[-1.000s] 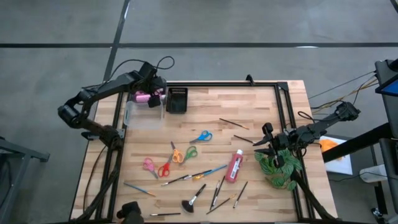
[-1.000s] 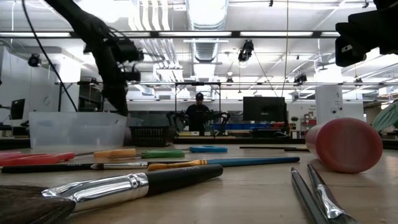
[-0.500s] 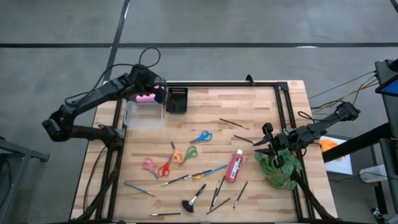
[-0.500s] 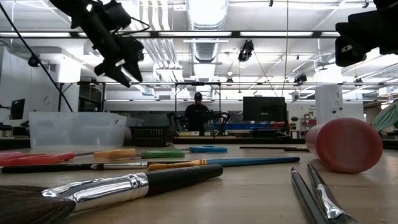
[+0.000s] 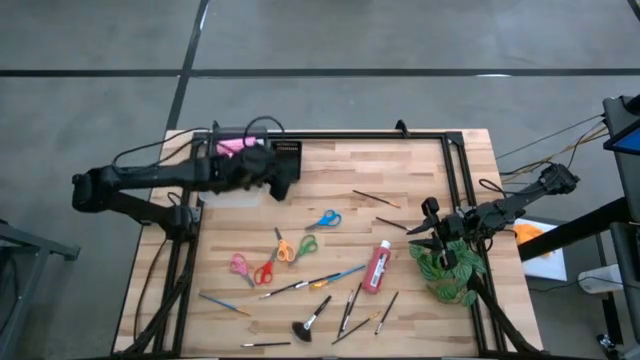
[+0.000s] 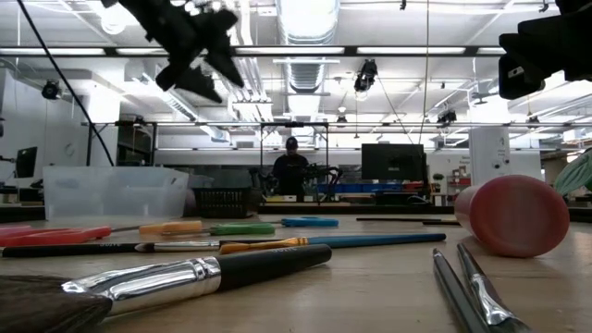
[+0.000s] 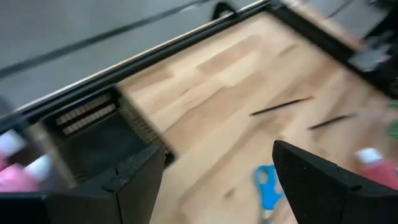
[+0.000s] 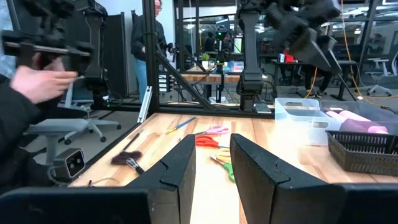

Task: Pick & Place Paint Supplies
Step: Put the red bottle into the left black bin

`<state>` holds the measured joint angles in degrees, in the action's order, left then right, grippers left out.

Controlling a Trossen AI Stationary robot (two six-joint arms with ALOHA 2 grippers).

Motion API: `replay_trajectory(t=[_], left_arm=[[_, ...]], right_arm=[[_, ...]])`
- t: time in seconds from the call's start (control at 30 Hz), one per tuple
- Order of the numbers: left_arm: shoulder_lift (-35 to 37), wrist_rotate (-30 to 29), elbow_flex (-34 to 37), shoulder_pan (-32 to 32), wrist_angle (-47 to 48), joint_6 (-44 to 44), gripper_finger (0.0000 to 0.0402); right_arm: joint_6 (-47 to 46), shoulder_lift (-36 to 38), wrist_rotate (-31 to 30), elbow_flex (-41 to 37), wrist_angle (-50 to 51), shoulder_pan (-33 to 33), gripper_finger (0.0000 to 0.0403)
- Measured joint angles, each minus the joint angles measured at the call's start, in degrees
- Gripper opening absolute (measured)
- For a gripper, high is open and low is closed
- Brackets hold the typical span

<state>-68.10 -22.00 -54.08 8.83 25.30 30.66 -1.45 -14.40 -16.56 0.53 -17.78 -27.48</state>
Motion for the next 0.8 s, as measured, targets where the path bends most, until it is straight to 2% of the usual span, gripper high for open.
replay_trajectory(t=[0.13,0.23,0.8], left_arm=[[0.00,-5.71,0.01,-6.62,-1.85,0.70,0.0302],[0.00,-8.04,0.01,-8.76,-2.60,1.57,0.0302],[-1.42,-6.53,0.08,-9.65,-3.26,2.27,0.0302]], right_arm=[[0.00,-0.01,0.02,-0.02,0.00,0.01,0.0097],[0.00,0.00,0.00,-0.02,0.00,0.00,0.0097],[0.00,-0.02,0.00,-0.02,0.04,0.02,0.0097]])
